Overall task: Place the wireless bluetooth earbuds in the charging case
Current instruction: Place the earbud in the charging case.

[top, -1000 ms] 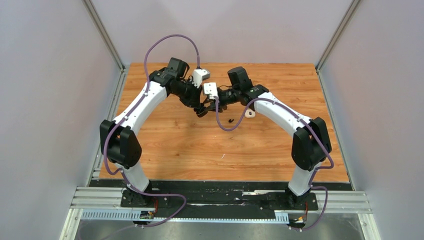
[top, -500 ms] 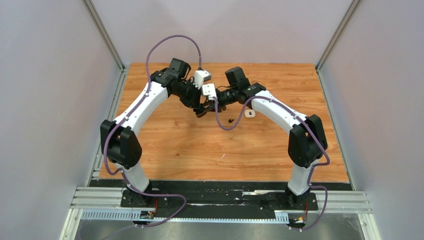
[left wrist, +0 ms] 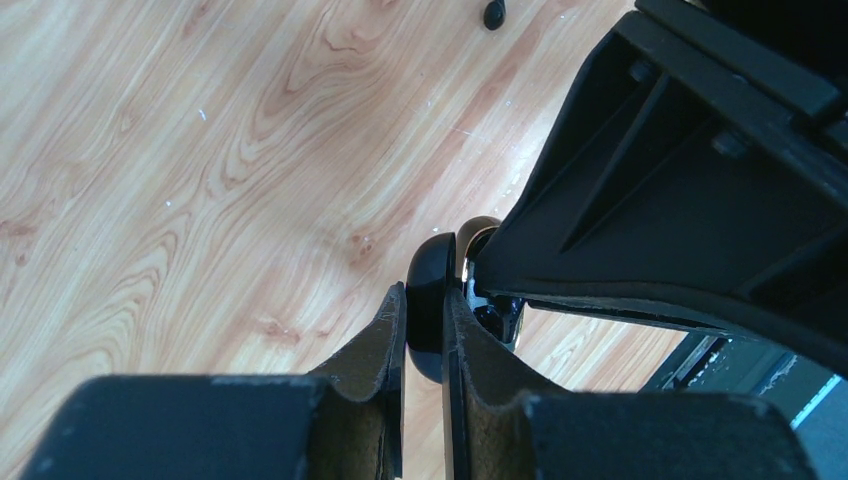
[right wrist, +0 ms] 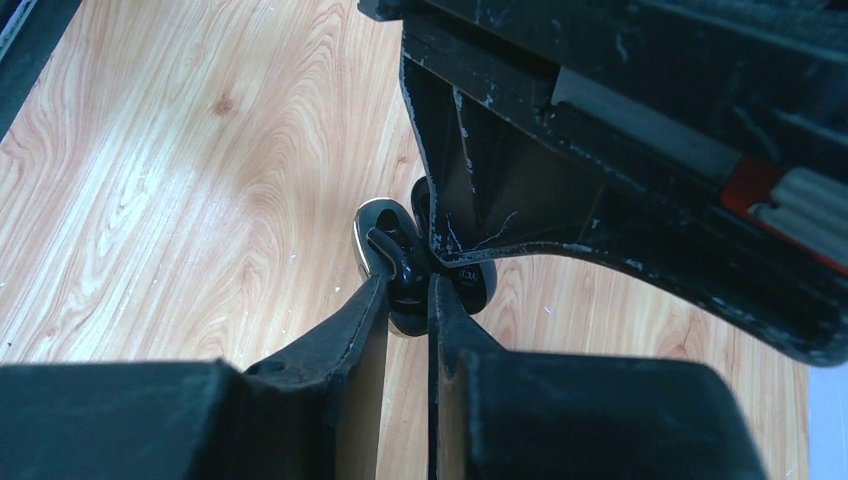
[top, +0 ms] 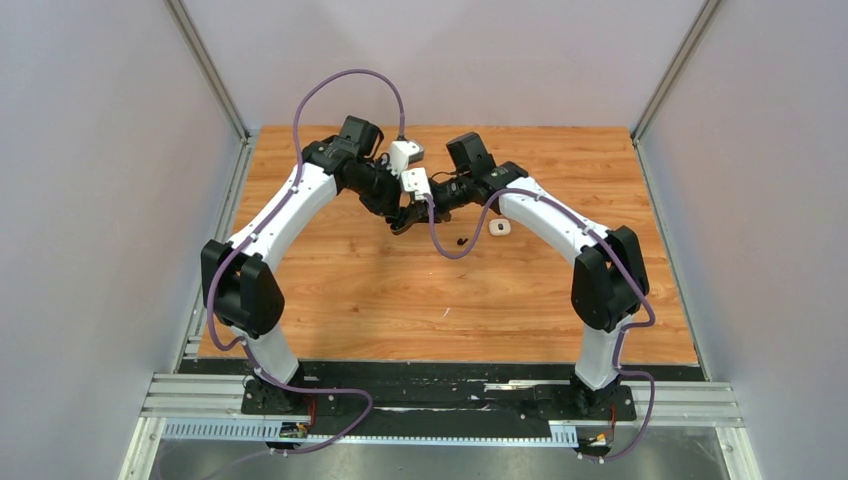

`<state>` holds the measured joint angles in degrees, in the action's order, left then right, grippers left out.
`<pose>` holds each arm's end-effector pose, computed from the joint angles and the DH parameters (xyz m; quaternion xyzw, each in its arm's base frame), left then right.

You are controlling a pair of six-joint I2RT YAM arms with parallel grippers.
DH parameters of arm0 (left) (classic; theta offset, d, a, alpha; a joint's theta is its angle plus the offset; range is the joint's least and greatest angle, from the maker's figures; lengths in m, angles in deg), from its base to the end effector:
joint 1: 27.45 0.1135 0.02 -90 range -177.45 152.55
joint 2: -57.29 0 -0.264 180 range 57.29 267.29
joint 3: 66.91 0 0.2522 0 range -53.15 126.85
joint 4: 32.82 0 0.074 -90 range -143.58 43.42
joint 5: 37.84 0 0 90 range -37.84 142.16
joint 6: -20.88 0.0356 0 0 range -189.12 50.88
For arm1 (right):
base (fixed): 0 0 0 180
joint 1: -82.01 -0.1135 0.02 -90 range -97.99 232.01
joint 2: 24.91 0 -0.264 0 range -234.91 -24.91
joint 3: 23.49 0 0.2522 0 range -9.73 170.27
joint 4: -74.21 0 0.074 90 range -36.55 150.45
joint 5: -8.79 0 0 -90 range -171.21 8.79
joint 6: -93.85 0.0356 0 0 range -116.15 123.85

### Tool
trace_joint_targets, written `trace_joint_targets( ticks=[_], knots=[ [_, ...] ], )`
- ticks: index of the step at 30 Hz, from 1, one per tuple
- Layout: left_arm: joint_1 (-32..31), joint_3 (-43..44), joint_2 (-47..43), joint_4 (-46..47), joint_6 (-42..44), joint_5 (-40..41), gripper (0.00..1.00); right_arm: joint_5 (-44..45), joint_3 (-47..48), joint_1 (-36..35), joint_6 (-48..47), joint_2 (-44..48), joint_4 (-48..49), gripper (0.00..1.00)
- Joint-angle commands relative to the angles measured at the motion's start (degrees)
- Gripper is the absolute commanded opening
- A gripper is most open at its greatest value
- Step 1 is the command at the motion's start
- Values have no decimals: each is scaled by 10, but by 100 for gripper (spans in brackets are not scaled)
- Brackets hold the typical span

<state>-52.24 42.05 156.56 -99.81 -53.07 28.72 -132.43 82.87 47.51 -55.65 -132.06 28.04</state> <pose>0.3288 -0.1675 0.3267 0.3814 0.8606 -0.2154 0.2600 0.3269 0.2584 0.2919 -0.7217 0.4562 0.3210 0.4100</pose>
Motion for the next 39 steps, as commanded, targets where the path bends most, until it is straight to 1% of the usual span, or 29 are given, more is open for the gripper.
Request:
trace_joint_targets(
  ticks=[1,8,14,26,32,39],
  knots=[
    [-9,28,-7,9,6,-7,0,-23,26,-7,-2,-7,-13,13],
    [-9,25,-3,14,-14,35,0,10,24,-11,13,20,-12,5],
    [-9,29,5,14,-50,81,0,87,8,-31,9,43,4,0],
    [-9,42,19,13,-119,94,0,220,3,-70,-16,42,54,0],
    [-9,47,21,10,-131,97,0,282,2,-80,-61,42,61,0],
    [-9,63,29,8,-153,112,0,324,-2,-96,-129,43,60,0]
  ],
)
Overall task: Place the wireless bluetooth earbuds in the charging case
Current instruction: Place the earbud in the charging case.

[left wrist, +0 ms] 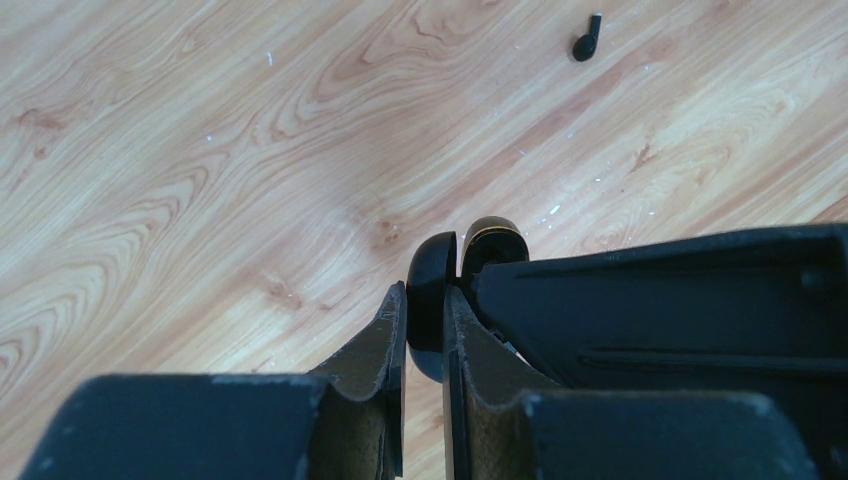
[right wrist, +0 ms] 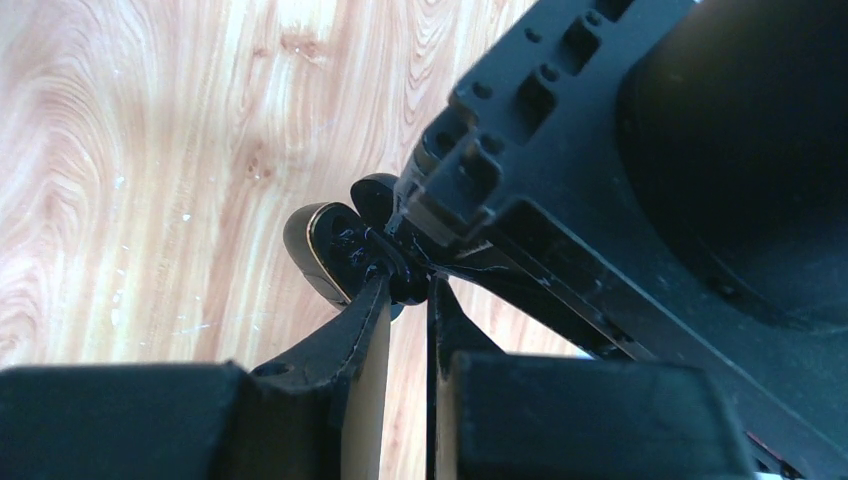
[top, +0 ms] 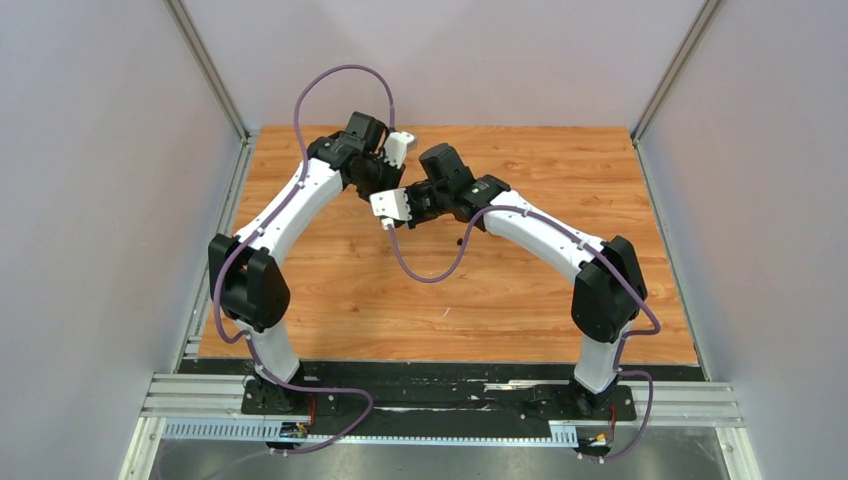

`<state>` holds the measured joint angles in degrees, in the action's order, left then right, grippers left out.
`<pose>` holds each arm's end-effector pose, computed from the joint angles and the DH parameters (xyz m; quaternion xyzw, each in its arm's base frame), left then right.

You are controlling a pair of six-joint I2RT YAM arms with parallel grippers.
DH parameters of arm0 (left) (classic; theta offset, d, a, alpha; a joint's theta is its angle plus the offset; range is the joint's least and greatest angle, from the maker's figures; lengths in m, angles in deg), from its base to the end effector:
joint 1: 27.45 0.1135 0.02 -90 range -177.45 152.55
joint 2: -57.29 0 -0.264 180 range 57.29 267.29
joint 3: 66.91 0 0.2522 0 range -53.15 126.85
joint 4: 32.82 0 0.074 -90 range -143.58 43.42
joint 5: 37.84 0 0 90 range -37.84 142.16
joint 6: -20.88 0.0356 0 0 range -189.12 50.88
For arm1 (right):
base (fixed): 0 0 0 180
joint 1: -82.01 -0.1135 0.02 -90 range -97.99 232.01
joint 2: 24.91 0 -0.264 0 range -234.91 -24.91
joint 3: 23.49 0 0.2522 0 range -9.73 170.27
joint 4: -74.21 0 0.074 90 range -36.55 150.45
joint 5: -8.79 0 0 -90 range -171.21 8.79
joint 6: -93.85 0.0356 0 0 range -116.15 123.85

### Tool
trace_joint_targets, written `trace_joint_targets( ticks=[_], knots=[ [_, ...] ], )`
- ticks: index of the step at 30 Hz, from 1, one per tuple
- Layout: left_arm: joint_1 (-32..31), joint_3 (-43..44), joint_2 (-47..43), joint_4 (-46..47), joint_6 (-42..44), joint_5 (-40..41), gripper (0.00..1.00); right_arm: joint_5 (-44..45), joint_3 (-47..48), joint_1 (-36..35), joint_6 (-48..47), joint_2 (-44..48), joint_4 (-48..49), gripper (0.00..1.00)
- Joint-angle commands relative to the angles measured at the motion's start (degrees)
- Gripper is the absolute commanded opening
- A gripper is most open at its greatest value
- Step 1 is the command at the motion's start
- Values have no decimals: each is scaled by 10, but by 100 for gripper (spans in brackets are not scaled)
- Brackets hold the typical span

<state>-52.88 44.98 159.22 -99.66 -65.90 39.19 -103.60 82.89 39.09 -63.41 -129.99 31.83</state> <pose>0.3419 -0.1714 0.3244 0.2668 0.9148 -0.1608 0.2570 0.2994 0.2969 0.3039 -0.7783 0.4451 0.0871 0.4343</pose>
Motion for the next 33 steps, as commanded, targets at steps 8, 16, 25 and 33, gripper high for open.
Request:
trace_joint_targets(
  ticks=[8,16,25,33],
  knots=[
    [-2,47,10,6,-43,13,0,51,-11,-24,-94,32,23,0],
    [-2,41,9,0,-44,28,0,74,-15,-35,-109,39,23,0],
    [-2,44,18,-6,-43,33,0,92,-19,-41,-120,43,20,0],
    [-2,56,28,-9,-41,31,0,93,-22,-40,-131,43,14,0]
  ],
)
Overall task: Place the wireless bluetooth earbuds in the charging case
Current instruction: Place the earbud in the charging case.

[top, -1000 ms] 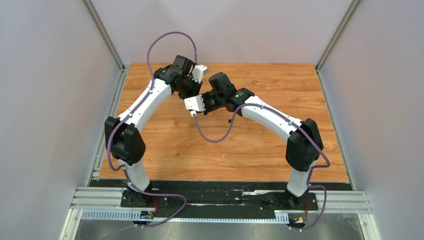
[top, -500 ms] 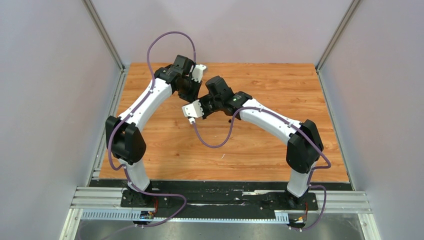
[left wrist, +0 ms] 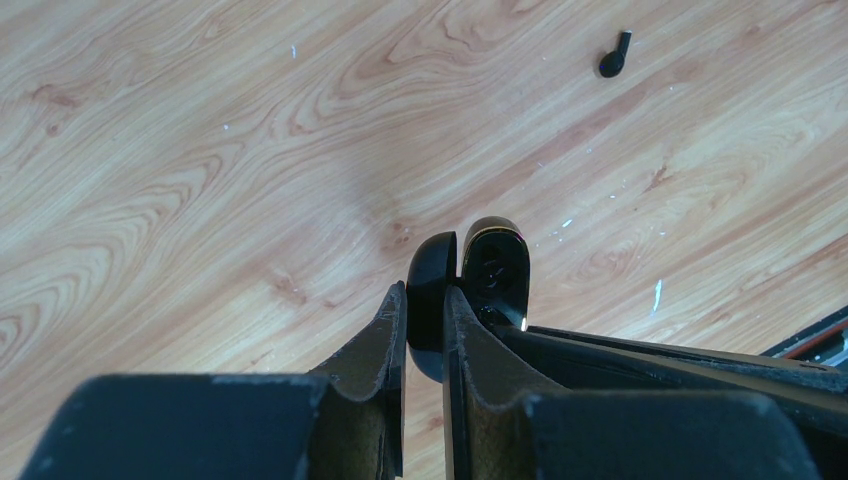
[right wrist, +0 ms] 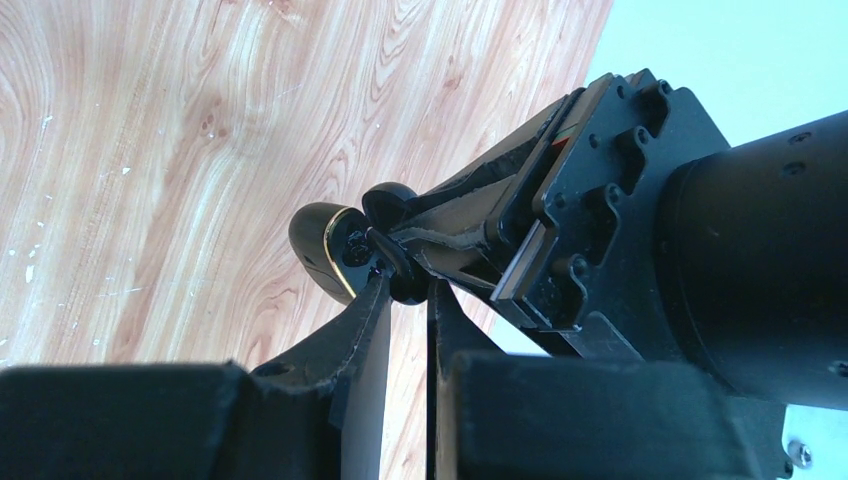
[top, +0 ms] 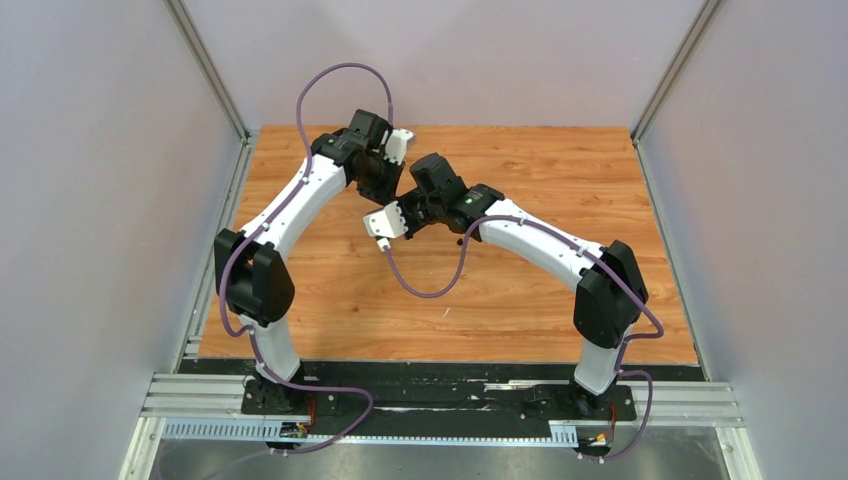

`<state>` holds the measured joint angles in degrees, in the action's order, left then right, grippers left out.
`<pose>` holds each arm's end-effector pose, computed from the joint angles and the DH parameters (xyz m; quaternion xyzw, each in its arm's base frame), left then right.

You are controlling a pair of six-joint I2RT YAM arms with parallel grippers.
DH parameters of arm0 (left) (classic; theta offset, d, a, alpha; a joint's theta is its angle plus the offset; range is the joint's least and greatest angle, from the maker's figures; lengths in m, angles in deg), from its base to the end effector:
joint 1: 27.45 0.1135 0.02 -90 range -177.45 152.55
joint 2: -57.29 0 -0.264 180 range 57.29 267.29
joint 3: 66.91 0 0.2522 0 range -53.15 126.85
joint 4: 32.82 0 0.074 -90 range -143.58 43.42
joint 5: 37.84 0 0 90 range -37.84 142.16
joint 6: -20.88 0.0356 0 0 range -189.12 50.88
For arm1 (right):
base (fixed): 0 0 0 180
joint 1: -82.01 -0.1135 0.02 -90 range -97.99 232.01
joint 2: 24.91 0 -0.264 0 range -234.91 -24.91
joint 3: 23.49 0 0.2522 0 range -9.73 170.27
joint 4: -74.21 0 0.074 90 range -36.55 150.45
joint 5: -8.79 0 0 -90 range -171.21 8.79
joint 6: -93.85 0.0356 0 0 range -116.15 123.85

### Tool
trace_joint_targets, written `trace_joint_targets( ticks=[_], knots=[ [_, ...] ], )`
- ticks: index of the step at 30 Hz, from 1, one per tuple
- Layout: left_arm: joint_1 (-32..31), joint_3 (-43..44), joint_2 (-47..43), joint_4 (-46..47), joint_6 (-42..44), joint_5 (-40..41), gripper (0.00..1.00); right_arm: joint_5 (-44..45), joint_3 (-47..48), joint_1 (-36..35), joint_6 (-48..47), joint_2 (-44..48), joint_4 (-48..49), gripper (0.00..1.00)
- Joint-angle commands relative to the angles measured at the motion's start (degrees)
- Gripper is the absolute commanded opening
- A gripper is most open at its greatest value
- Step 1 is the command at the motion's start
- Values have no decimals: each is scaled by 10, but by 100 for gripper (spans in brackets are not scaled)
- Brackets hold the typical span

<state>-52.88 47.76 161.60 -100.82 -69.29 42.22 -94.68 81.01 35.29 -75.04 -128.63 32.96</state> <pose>0.3511 -0.1738 0.3225 0.2328 0.9283 -0.1426 0.2523 0.2801 0.3096 0.3029 -0.8245 0.3684 -0.0129 0.4292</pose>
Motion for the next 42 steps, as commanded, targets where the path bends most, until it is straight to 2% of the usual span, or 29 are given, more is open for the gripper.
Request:
trace_joint_targets(
  ticks=[1,34,37,42],
  knots=[
    [-2,32,5,2,-7,1,0,3,-3,-2,-16,28,1,0],
    [-2,26,2,-2,-24,-39,0,18,9,-11,-43,5,-24,0],
    [-2,27,3,-3,-24,-39,0,10,7,-13,-44,6,-23,3],
    [-2,27,3,-2,-23,-39,0,2,9,-15,-34,5,-23,14]
  ],
)
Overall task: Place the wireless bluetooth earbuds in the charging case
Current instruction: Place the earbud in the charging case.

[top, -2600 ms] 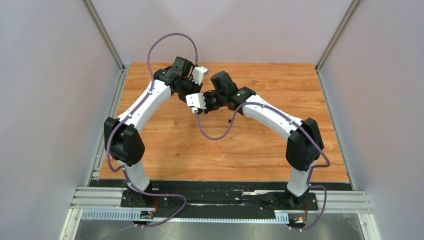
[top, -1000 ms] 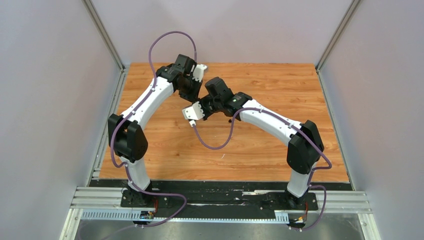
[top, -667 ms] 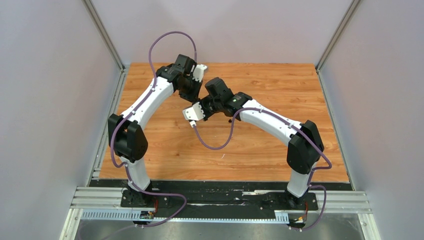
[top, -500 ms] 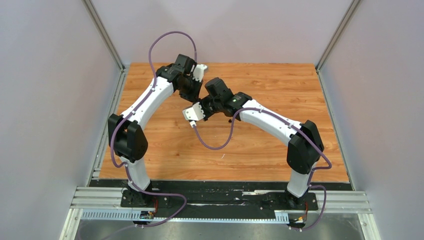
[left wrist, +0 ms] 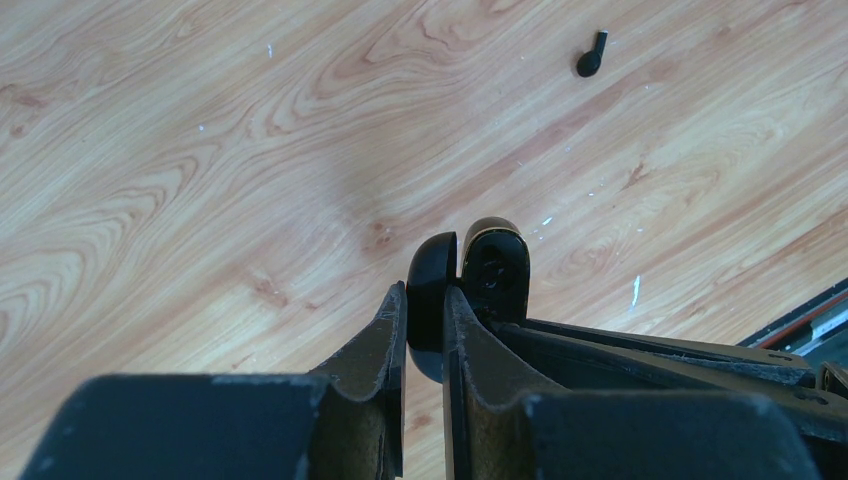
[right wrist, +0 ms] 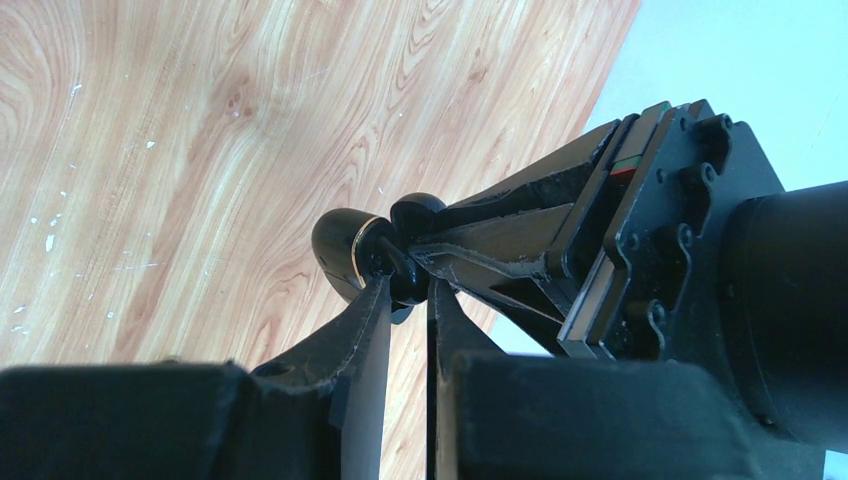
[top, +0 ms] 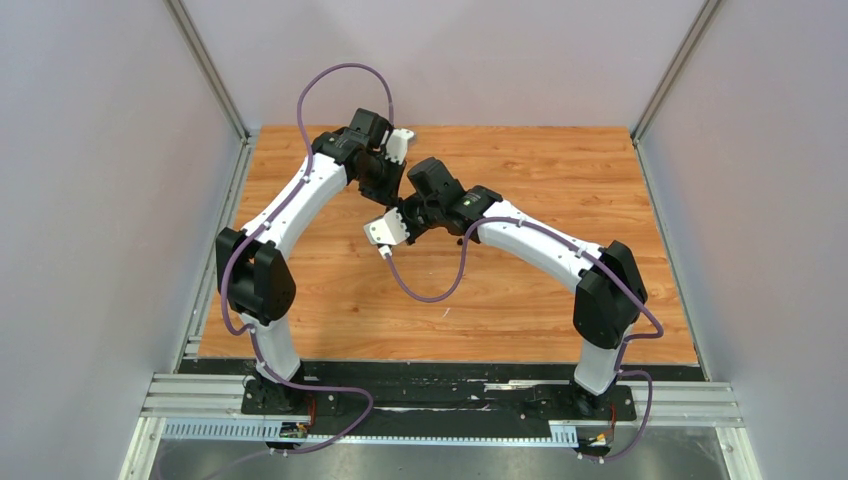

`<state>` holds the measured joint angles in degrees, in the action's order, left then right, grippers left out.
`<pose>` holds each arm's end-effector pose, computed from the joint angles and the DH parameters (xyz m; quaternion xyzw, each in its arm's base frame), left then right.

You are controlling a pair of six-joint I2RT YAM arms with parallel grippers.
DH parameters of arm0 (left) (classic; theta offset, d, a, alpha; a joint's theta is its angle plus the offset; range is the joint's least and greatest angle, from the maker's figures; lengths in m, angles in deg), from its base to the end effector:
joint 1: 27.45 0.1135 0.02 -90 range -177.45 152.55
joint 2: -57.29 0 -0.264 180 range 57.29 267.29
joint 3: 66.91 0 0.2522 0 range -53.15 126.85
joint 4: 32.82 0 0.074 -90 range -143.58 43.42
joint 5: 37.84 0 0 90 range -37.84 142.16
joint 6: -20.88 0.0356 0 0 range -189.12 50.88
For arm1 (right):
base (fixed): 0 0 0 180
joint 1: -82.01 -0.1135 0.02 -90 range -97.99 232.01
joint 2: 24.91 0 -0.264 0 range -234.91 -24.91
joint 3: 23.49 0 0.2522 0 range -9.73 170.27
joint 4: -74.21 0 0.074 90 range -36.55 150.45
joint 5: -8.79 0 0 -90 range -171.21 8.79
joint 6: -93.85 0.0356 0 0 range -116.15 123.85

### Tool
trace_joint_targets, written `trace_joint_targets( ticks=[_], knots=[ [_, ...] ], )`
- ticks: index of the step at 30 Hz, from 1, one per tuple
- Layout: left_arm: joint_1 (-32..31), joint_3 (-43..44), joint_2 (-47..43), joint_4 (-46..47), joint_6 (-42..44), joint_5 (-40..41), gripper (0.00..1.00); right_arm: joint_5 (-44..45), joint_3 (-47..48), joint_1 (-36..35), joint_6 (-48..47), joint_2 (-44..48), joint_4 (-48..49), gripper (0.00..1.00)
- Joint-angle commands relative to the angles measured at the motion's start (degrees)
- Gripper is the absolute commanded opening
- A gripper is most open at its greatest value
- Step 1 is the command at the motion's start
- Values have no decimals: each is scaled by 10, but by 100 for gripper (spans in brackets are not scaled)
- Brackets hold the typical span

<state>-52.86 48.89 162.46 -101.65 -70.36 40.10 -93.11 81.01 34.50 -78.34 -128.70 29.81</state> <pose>0.3530 -0.1759 0.3223 0.2284 0.9292 -0.1611 0.2418 0.2741 0.3101 0.2978 -0.8451 0.3518 -0.0256 0.4017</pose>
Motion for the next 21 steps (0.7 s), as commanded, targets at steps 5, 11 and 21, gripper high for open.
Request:
trace_joint_targets(
  ticks=[5,11,21],
  knots=[
    [-3,14,-7,8,-8,-14,0,-20,17,-8,19,1,8,19],
    [-2,16,-5,8,-4,-14,0,-34,34,-5,50,-6,7,28],
    [-2,17,-2,8,-2,-13,0,-40,45,0,77,-13,2,34]
  ],
)
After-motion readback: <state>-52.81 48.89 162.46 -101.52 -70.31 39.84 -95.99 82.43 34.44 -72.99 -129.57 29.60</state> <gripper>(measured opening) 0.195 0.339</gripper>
